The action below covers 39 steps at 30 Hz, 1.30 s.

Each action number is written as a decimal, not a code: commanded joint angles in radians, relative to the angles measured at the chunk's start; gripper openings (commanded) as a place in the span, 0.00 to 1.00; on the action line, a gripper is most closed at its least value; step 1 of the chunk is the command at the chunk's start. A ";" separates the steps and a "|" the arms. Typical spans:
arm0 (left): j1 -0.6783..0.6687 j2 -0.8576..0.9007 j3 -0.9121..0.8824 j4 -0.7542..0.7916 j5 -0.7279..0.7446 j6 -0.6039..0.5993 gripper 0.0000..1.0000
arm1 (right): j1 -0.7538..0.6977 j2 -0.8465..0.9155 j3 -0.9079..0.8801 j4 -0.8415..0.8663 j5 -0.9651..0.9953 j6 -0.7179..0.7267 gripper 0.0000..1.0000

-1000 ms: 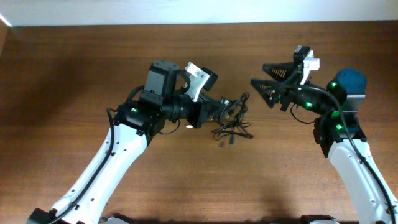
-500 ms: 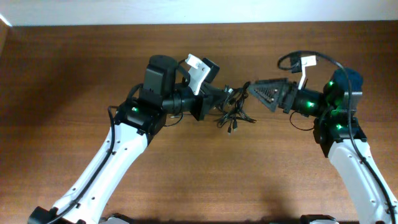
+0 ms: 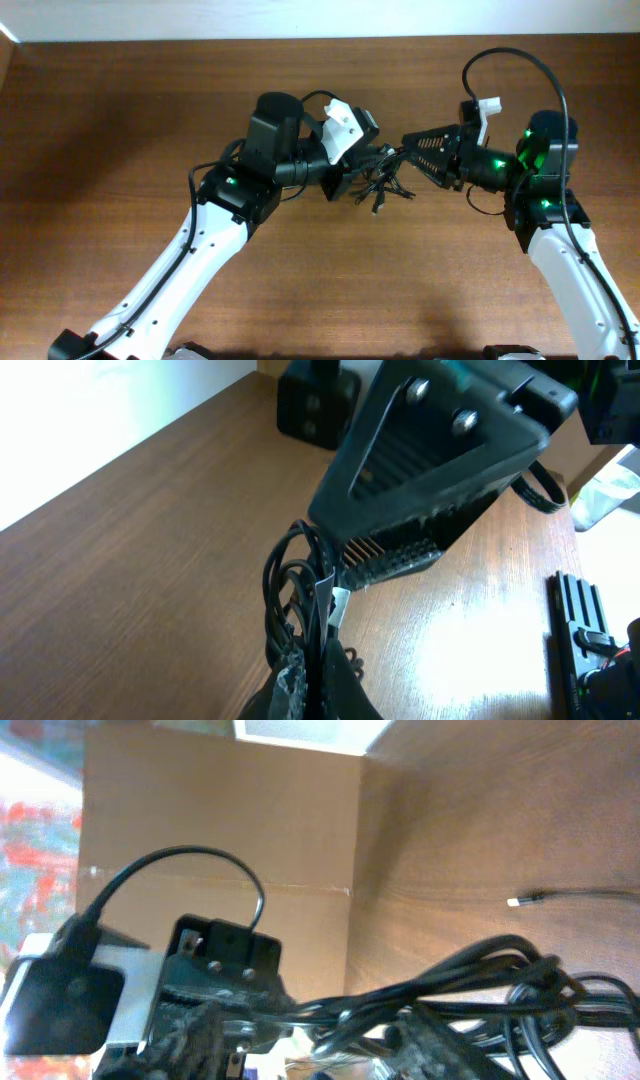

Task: Untangle cables

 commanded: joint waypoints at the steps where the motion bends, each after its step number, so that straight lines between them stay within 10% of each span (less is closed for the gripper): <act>1: -0.023 0.000 -0.001 0.009 -0.003 0.020 0.00 | 0.006 -0.013 0.008 -0.021 0.034 0.001 0.53; 6: -0.031 0.000 -0.001 0.008 -0.002 0.020 0.00 | 0.006 -0.013 0.008 -0.021 0.038 0.001 0.20; 13: -0.031 0.000 -0.001 0.011 0.002 0.019 0.00 | 0.006 -0.013 0.008 -0.021 0.068 0.000 0.29; 17: -0.054 0.000 -0.001 0.058 0.027 0.019 0.00 | 0.006 -0.013 0.008 -0.022 0.069 -0.029 0.04; 25: -0.066 0.000 -0.001 0.061 -0.022 0.019 0.00 | 0.005 -0.013 0.008 -0.021 0.063 -0.029 0.04; 32: -0.066 0.000 -0.001 -0.163 -0.549 -0.079 0.00 | 0.005 -0.014 0.008 -0.020 -0.016 -0.021 0.04; 39: -0.066 0.000 -0.001 -0.193 -0.547 -0.079 0.00 | 0.003 -0.014 0.008 -0.002 0.010 0.015 0.04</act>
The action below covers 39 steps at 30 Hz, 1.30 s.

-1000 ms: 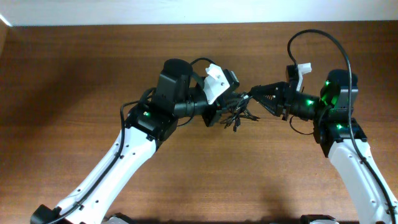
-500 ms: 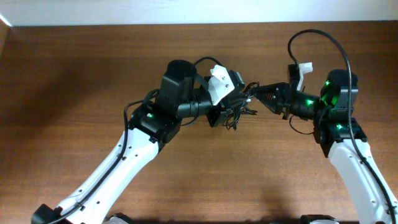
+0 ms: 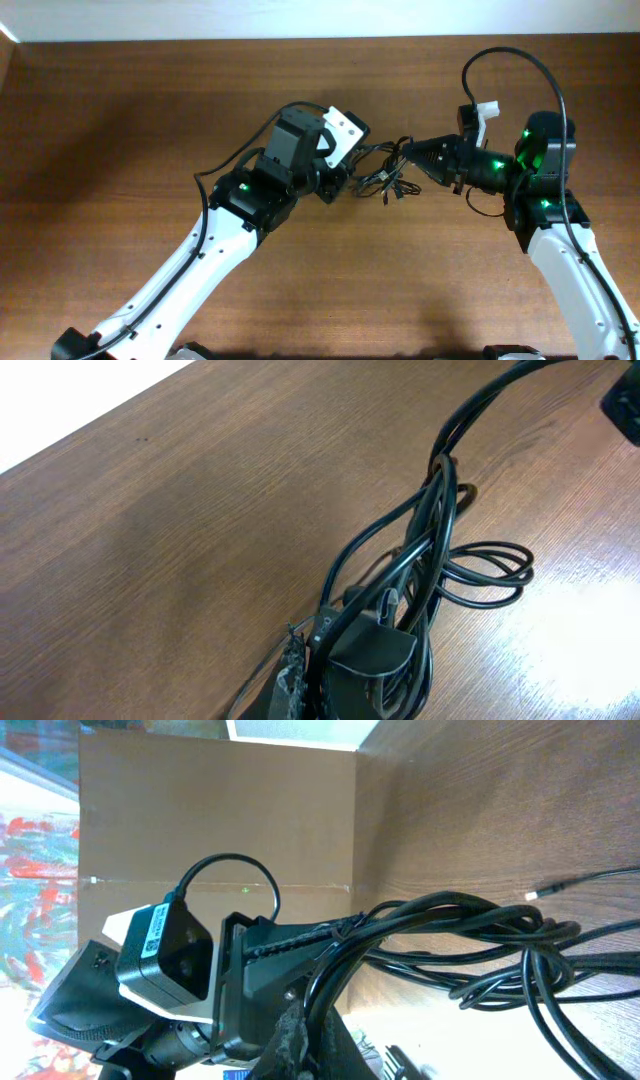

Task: Untangle cables

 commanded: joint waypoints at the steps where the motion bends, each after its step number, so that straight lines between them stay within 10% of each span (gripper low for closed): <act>1: 0.002 -0.001 -0.001 -0.002 -0.013 -0.017 0.00 | 0.003 -0.013 0.009 0.015 0.049 -0.005 0.04; 4: 0.002 -0.001 -0.001 -0.002 0.050 -0.016 0.00 | 0.003 -0.013 0.009 0.014 0.235 -0.004 0.24; 7: 0.002 -0.001 -0.001 -0.002 0.066 -0.016 0.00 | 0.003 -0.013 0.009 0.014 0.265 -0.005 0.71; 11: 0.002 -0.001 -0.001 0.017 0.090 -0.016 0.00 | 0.006 -0.013 0.009 -0.013 0.264 -0.046 0.79; 18: 0.001 -0.001 -0.001 0.179 0.343 -0.016 0.00 | 0.006 -0.013 0.009 -0.117 0.153 -0.046 0.77; 24: -0.015 -0.001 -0.001 0.184 0.346 -0.016 0.00 | 0.006 -0.013 0.009 -0.117 0.109 -0.045 0.36; 39: -0.060 0.021 -0.001 0.243 0.383 -0.016 0.00 | 0.006 -0.013 0.009 -0.117 0.092 -0.046 0.19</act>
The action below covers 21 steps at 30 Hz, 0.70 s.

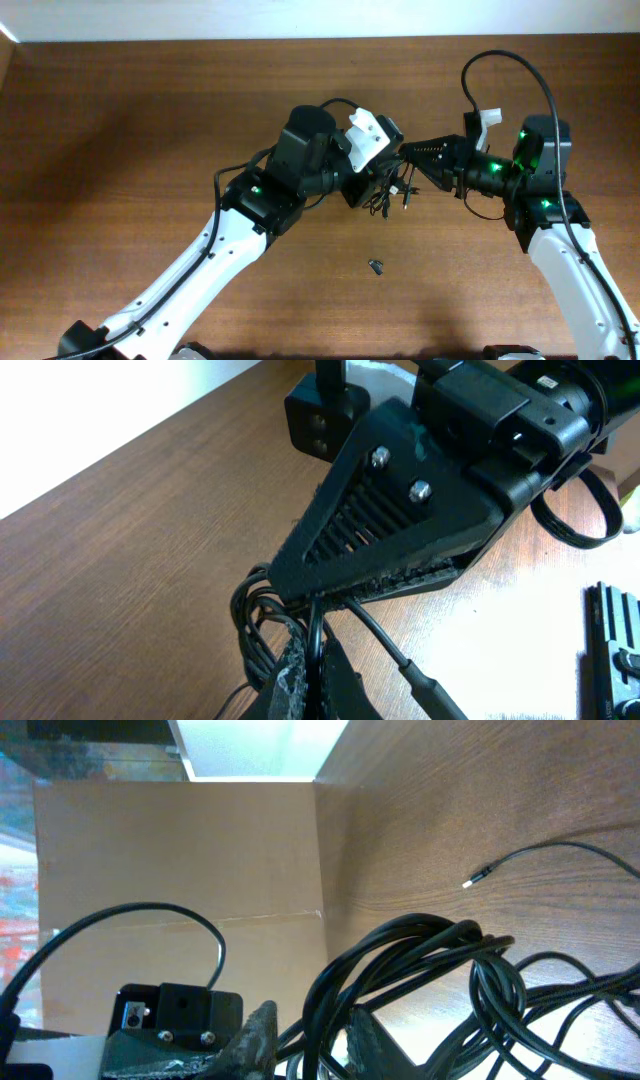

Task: Untangle cables

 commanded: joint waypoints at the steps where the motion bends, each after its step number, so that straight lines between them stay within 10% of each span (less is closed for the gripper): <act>1: -0.009 0.003 0.001 0.027 0.061 -0.009 0.00 | 0.006 -0.013 0.008 0.003 -0.023 -0.014 0.15; 13: -0.008 0.003 0.001 0.047 0.041 -0.008 0.00 | 0.005 -0.013 0.008 0.003 -0.025 -0.018 0.04; 21: -0.008 0.003 0.001 -0.073 -0.254 -0.009 0.00 | 0.005 -0.013 0.008 0.041 -0.156 -0.006 0.04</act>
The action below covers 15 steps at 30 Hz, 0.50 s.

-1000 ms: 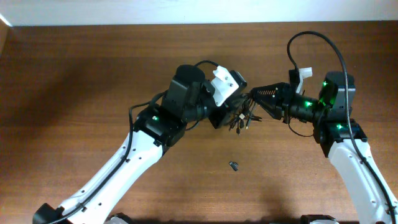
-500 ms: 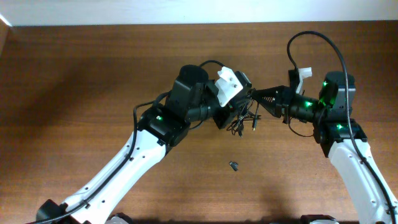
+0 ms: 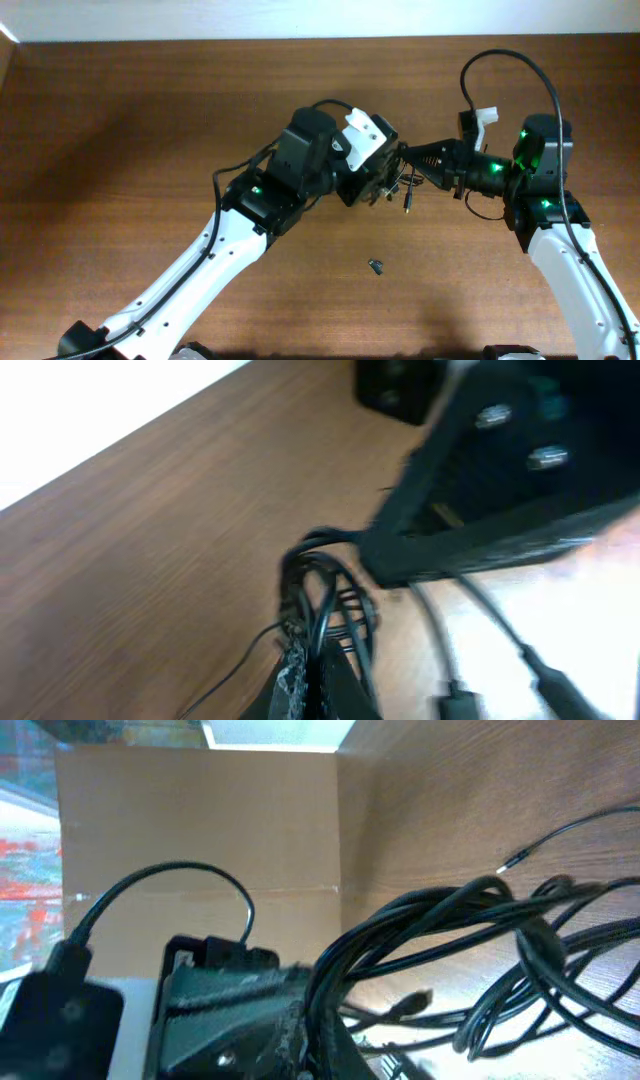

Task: Untangle cables

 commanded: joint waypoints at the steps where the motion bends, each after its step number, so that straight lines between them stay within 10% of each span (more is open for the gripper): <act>1: -0.005 0.003 0.001 -0.018 -0.113 -0.009 0.00 | 0.004 -0.013 0.008 0.011 -0.068 -0.006 0.04; 9: -0.005 0.003 0.001 -0.072 -0.136 -0.009 0.00 | 0.003 -0.013 0.008 0.116 -0.063 0.040 0.06; 11: -0.005 0.003 0.001 -0.070 -0.134 -0.010 0.00 | 0.004 -0.013 0.008 0.116 -0.060 -0.021 0.45; 15: -0.005 0.003 0.001 -0.008 0.010 -0.010 0.00 | 0.005 -0.013 0.008 0.112 -0.036 -0.151 0.94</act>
